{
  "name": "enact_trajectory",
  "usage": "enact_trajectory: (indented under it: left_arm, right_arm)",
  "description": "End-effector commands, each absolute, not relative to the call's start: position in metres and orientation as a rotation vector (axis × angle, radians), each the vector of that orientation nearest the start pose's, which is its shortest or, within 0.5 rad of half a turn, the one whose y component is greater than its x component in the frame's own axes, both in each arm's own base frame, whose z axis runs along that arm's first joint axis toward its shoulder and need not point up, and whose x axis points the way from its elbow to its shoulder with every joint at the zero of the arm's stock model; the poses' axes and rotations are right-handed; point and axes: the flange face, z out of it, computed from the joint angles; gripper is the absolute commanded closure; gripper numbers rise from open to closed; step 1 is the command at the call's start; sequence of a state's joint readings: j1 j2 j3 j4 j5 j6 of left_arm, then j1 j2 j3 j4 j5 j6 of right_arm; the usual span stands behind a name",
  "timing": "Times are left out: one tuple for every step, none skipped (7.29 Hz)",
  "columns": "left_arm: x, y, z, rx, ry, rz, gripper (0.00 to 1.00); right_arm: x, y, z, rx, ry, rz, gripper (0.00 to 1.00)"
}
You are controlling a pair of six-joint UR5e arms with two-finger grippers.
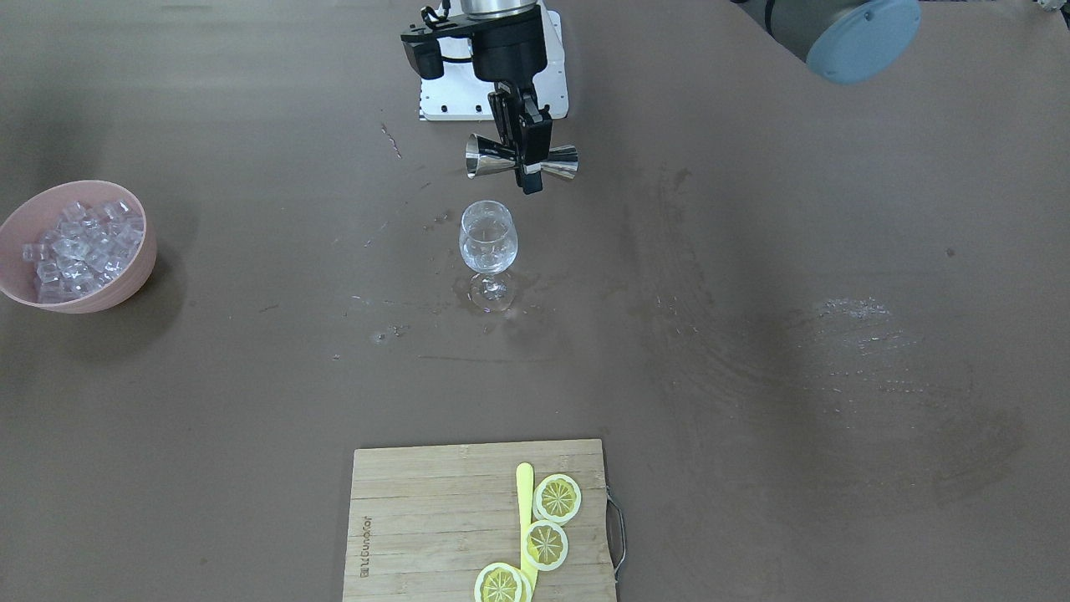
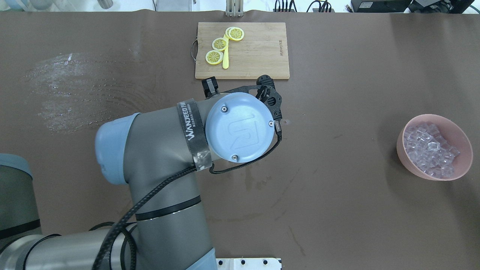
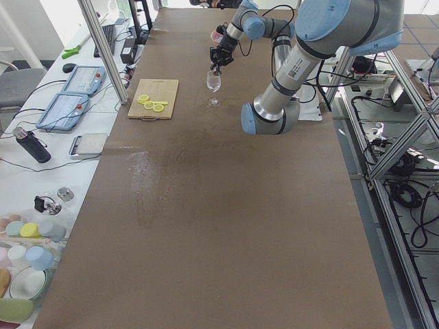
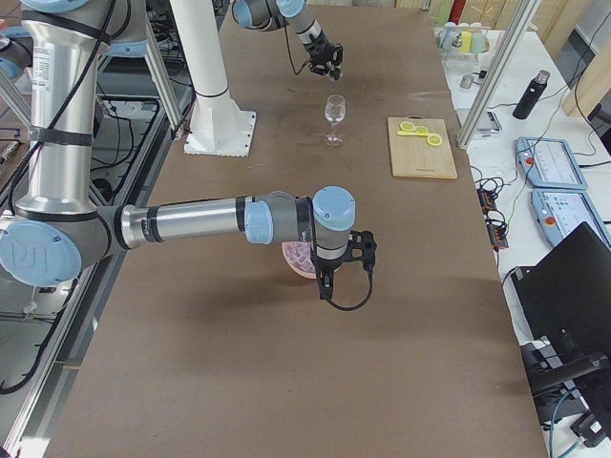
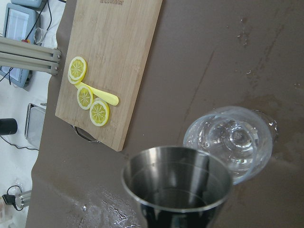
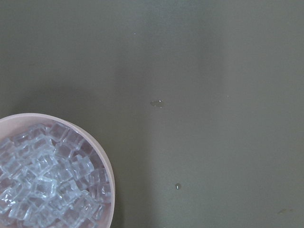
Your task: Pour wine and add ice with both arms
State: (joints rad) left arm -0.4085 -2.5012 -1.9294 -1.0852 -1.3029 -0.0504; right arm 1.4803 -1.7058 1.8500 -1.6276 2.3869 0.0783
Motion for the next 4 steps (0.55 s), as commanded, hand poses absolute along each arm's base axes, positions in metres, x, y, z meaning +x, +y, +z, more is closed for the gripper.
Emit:
enact_trajectory:
  left_arm:
    - [0.442, -0.411, 0.043, 0.846, 0.365, 0.890, 1.00]
    - [0.420, -0.427, 0.052, 0.820, 0.396, 0.874, 1.00]
    - [0.401, -0.442, 0.065, 0.840, 0.428, 0.843, 1.00]
    - [0.389, -0.452, 0.088, 0.854, 0.482, 0.815, 1.00]
  right_arm:
    - [0.021, -0.440, 0.587, 0.014, -0.820, -0.047, 0.00]
    - [0.021, -0.440, 0.585, 0.016, -0.820, -0.048, 0.00]
    - [0.021, -0.440, 0.585, 0.016, -0.820, -0.049, 0.00]
    - [0.021, -0.440, 0.584, 0.018, -0.821, -0.049, 0.00]
